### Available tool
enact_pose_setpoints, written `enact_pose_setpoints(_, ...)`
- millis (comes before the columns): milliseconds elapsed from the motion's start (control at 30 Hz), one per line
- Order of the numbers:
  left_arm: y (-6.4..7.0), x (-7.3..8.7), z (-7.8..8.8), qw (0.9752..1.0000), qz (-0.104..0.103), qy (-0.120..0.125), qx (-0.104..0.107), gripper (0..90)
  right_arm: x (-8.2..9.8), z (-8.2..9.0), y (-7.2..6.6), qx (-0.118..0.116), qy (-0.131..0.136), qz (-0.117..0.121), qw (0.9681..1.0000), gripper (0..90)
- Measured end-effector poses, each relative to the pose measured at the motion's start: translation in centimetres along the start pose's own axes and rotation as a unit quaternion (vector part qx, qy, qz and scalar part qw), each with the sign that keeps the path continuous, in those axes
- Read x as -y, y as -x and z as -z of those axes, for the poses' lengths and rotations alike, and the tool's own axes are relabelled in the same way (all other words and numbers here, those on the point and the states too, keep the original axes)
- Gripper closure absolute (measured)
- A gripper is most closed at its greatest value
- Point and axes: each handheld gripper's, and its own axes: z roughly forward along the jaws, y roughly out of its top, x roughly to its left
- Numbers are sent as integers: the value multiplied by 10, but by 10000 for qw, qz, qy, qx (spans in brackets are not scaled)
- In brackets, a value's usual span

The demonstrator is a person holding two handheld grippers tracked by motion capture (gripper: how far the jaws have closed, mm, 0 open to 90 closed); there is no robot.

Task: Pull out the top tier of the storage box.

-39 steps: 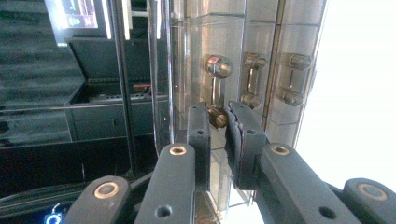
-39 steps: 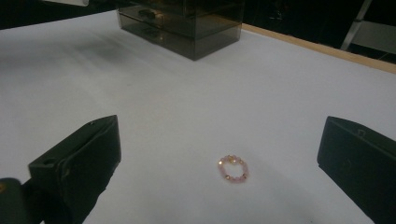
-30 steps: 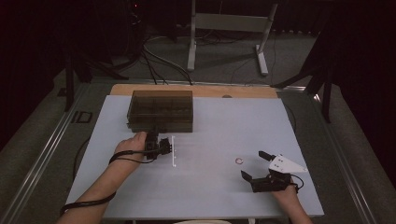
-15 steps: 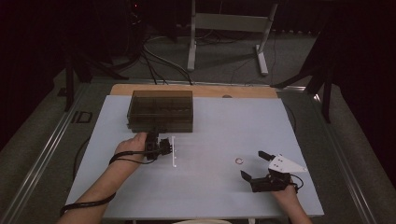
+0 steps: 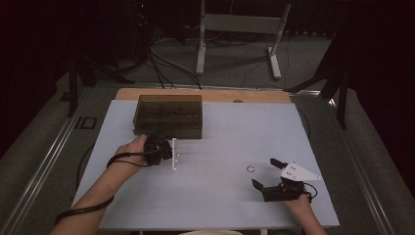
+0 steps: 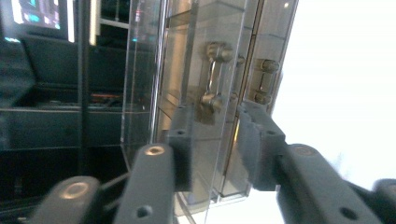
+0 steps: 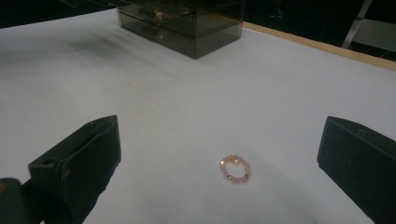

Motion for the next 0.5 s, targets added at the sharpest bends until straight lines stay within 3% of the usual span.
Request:
enact_pose_setpoints(133,-5,6,3,9987,197,144,456,562,0,-1,0,-15,-15,4,10000,1)
enact_pose_setpoints(233,-5,9,4,9970,244,196,708,448,0,-1,-1,-28,-14,12,10000,1)
enact_pose_setpoints(367,-8,13,2,9938,472,276,965,356,0,-1,-1,-30,-15,19,10000,1)
enact_pose_setpoints(433,-10,14,1,9920,540,260,1109,224,0,-2,-1,-30,-27,25,10000,1)
enact_pose_setpoints(500,-12,16,0,9890,691,310,1273,218,0,-1,-1,-29,-25,28,10000,1)
